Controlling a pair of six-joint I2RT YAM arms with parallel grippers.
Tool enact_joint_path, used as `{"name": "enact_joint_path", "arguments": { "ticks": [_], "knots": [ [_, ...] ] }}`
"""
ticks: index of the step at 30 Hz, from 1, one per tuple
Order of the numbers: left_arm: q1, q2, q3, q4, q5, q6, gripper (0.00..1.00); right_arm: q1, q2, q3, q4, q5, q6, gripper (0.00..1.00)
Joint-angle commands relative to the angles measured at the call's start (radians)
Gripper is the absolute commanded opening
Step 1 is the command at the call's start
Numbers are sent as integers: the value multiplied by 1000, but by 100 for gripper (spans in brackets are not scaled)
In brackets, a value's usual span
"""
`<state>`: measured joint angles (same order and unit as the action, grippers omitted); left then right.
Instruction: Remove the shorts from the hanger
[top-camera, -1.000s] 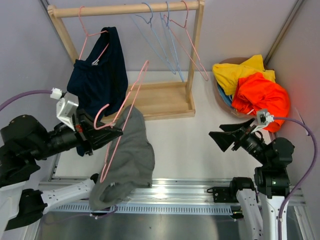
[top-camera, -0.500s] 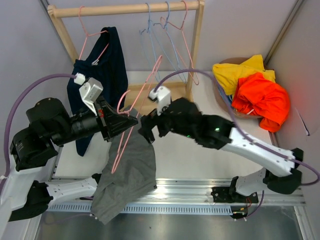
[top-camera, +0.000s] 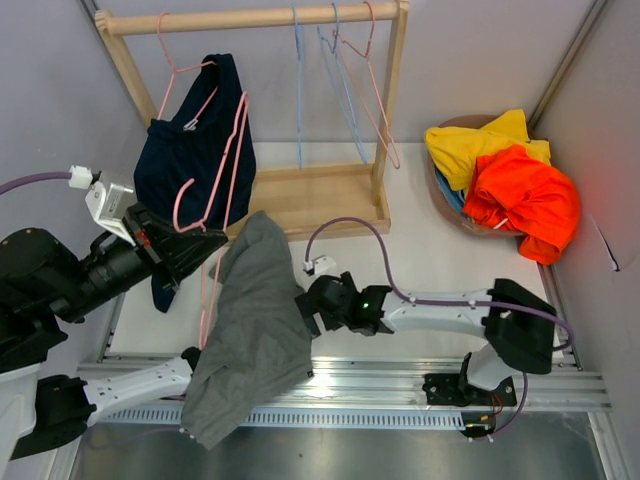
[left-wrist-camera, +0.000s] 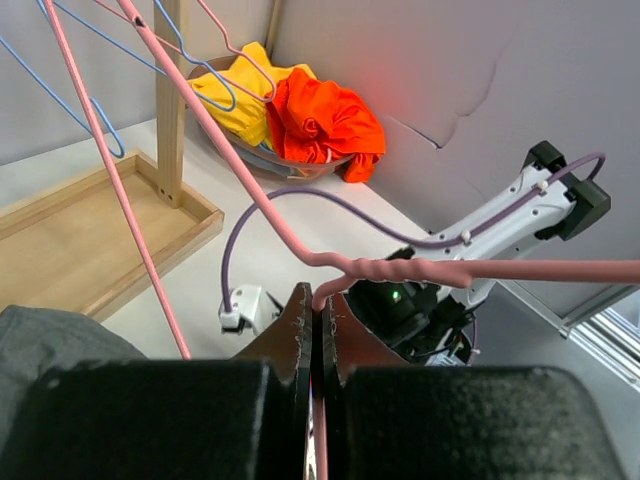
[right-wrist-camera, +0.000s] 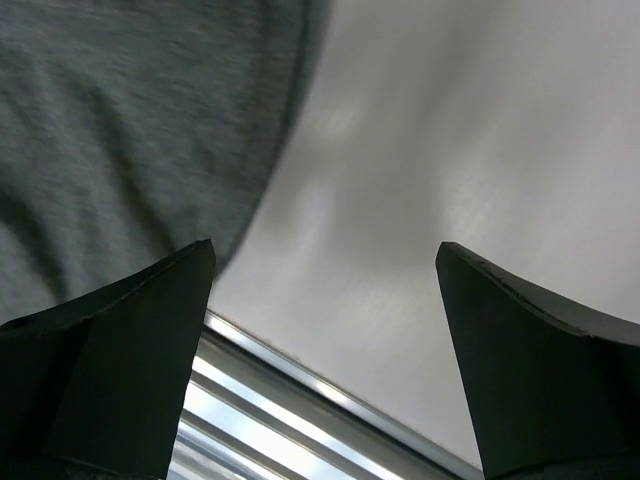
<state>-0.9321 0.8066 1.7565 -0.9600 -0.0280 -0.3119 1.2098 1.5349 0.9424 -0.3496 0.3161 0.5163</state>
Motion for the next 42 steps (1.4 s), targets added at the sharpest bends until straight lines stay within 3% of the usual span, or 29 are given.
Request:
{"name": "enact_joint_path", "arguments": {
  "ticks": [1,13,15,16,17,20,23,25,31,33,35,37,38,40,41,42],
  "knots": [
    [-5,5,-12,21,-41,28,0,63,108,65,150,43,90,100],
    [-5,-37,-43,-6,-66,46,0,105,324,96,337,-26,203,99],
    [-4,-47,-60,-5,-67,45,0,108,338,93,391,-44,202,86],
    [-5,-52,-64,-2,-69,45,0,109,350,93,406,-64,203,72],
    [-5,-55,-72,1,-69,43,0,111,355,93,419,-68,205,40],
    [-5,-63,-83,4,-69,40,0,123,350,95,442,-57,206,0],
    [-5,-66,-80,-3,-72,39,0,138,256,81,408,32,192,0],
    [-5,-67,-75,-11,-79,43,0,161,164,81,298,121,182,0],
    [-5,-70,-89,-19,-142,56,0,310,-347,197,-83,650,192,0],
    [-5,-78,-123,-8,-174,54,0,404,-495,283,-136,839,139,0],
    [-5,-84,-146,9,-200,51,0,483,-545,364,-157,955,1,0],
    [-5,-80,-157,17,-234,51,0,500,-570,496,-132,1056,-135,0],
    [-5,-73,-154,14,-245,51,0,499,-579,528,-103,1066,-295,0],
    [-5,-61,-149,7,-263,57,0,482,-607,553,224,1060,-585,0],
    [-5,-58,-146,6,-271,60,0,479,-607,570,330,1045,-830,0],
    [-5,-58,-143,6,-276,62,0,446,-599,599,475,1029,-920,0]
  ]
}}
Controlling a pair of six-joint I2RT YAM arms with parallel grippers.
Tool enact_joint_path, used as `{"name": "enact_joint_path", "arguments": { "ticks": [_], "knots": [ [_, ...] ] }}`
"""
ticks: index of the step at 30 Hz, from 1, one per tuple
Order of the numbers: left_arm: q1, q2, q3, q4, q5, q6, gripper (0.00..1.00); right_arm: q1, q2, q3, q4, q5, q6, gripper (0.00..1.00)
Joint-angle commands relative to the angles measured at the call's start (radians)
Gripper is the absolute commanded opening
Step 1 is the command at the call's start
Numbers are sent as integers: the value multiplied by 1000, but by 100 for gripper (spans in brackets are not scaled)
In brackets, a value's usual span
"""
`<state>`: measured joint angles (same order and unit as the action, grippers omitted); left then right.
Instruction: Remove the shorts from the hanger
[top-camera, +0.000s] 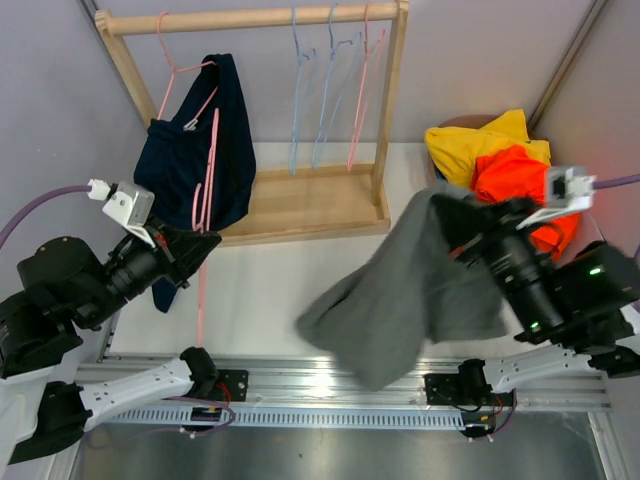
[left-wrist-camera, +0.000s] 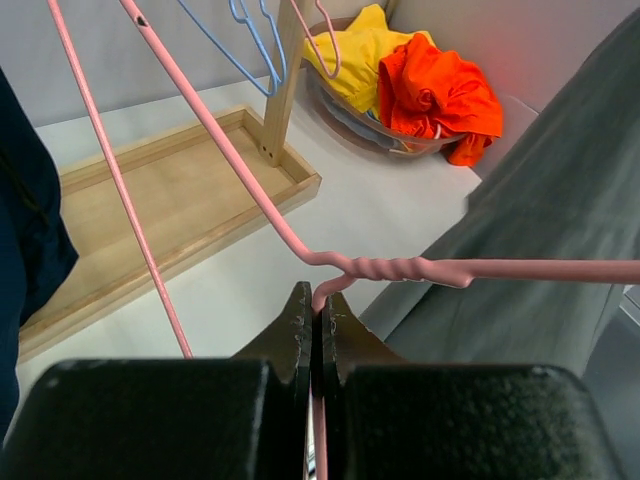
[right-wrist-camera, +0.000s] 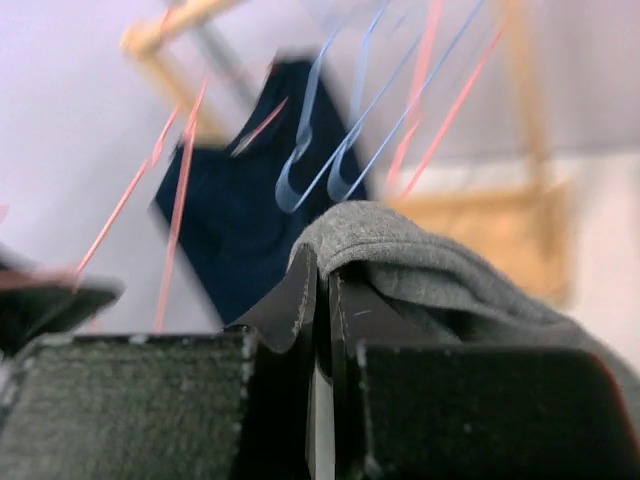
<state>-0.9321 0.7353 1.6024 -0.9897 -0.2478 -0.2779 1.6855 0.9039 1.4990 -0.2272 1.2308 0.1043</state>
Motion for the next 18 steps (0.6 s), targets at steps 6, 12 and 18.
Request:
{"name": "enact_joint_path", "arguments": {
  "ticks": [6,12,18],
  "knots": [
    [-5,44,-4,51,-58,46,0,-416,196,461,175,-183,-635,0],
    [-4,68,-73,118,-61,69,0,-679,507,962,59,-355,-882,0],
    [15,139,-62,154,-45,120,0,-1176,663,989,-22,-601,-855,0]
  ]
}}
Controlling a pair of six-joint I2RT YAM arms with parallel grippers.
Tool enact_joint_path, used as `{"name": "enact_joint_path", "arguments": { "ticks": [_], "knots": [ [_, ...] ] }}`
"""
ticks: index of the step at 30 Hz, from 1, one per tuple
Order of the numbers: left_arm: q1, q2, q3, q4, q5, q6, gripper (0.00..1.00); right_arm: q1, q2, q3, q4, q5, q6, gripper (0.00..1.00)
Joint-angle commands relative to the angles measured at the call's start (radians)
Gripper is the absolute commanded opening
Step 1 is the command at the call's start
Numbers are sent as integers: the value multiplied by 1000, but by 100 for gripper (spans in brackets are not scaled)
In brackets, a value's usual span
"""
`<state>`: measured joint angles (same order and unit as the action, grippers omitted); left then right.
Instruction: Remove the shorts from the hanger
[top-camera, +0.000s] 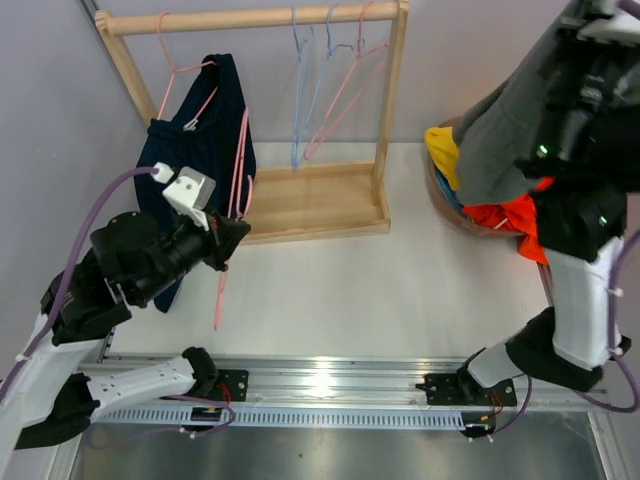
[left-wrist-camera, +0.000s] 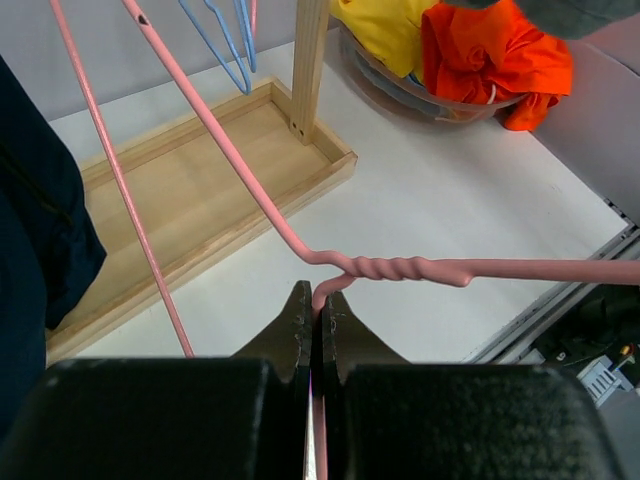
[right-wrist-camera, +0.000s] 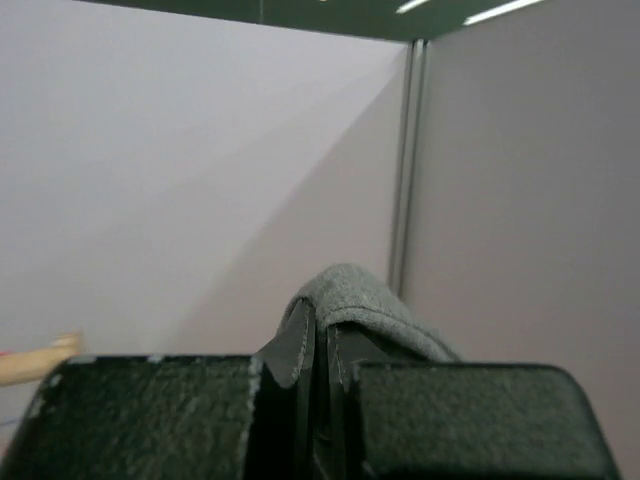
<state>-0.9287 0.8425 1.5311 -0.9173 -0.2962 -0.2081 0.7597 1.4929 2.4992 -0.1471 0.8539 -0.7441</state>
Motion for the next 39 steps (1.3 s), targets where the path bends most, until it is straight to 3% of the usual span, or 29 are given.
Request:
{"name": "enact_joint_path", "arguments": {
  "ticks": [1,2,3,5,10,17,18,19,20,23,24,28,33,39],
  "knots": [
    [30,44,11,83,18,59,0,-370,93,-16,-159,-301,94,0],
    [42,56,17,80,35,64,0,-489,110,-40,-202,-379,305,0],
    [54,67,18,81,54,65,0,-690,125,-83,-232,-524,390,0],
    [82,82,6,89,103,64,0,-895,188,-232,-180,-675,589,0],
    [103,63,-75,121,152,56,0,-1026,349,-349,-71,-776,739,0],
    [158,64,-97,167,155,55,0,-1024,471,-349,-116,-842,793,0],
    [181,96,-83,164,202,55,0,-1017,472,-353,-141,-896,804,6],
    [244,111,-77,166,228,49,0,-1013,472,-356,-169,-924,813,95],
    [283,125,-66,167,256,42,0,-1001,469,-356,-237,-946,816,100],
    [434,187,18,143,371,15,0,-949,393,-466,-272,-923,815,99],
    [474,211,32,133,385,19,0,-932,283,-625,-240,-917,810,99],
    [542,253,99,121,457,15,0,-887,17,-897,-128,-883,866,99],
    [692,325,121,273,763,-94,0,-768,-282,-1127,-124,-908,931,99],
    [761,499,262,490,933,-240,0,-519,-529,-1353,-166,-814,963,99]
  ]
}}
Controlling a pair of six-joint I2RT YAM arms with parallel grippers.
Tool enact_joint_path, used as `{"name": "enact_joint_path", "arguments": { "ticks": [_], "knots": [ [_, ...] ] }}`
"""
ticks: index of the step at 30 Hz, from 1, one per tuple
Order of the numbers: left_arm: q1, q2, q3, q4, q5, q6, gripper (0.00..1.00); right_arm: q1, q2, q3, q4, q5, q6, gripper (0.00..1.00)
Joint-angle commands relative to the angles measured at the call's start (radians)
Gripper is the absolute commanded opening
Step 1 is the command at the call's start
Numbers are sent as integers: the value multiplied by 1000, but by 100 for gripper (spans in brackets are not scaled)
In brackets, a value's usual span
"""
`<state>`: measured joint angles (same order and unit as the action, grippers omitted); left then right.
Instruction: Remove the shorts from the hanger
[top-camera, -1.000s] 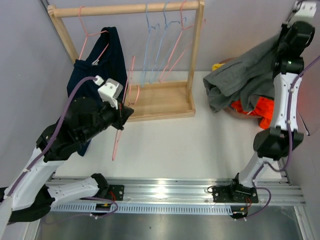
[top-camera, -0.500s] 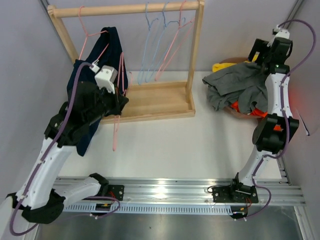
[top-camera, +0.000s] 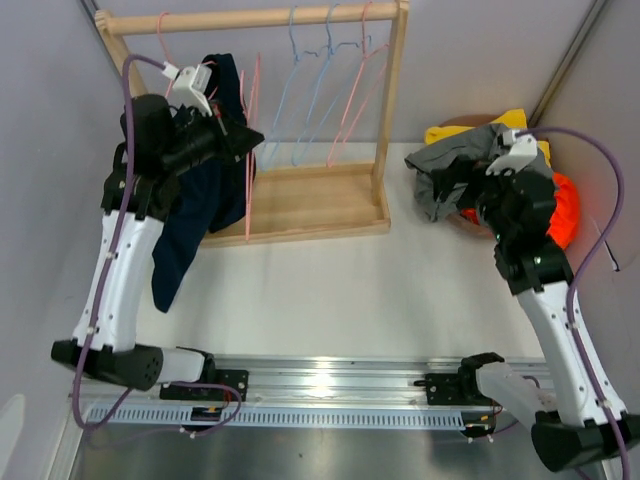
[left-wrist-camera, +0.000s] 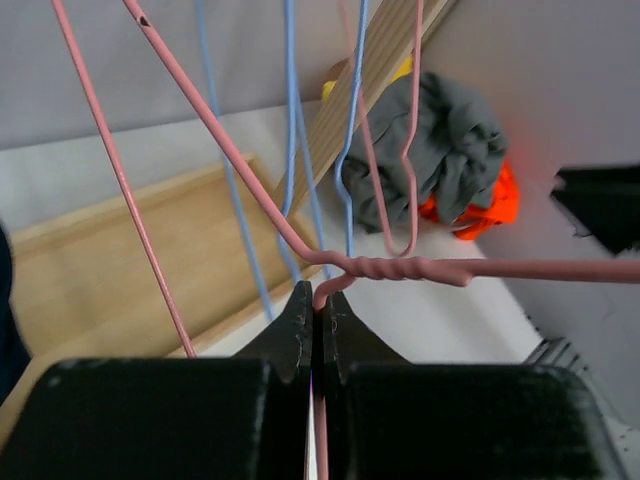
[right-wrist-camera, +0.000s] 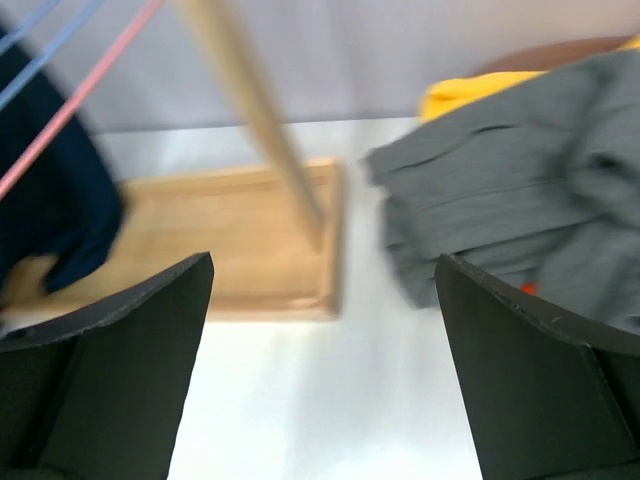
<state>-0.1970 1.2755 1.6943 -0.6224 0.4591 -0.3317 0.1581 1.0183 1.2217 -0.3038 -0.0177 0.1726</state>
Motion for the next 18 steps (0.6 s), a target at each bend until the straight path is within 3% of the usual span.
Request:
{"name": "enact_joint_path", "arguments": {
  "ticks": [1,8,11,18],
  "knots": [
    [33,93,149,210,191,-133,0,115,-117,-99,-18,83,54,99],
    [59,364,477,230,190,-234,0,356,-288,-232,-67,231,103,99],
    [71,436,536,263,182,-262,0,437,-300,-246,-119,315,94,99],
    [77,542,588,245,73,-247,0,498,-343,-245,-178,390,93,99]
  ]
}}
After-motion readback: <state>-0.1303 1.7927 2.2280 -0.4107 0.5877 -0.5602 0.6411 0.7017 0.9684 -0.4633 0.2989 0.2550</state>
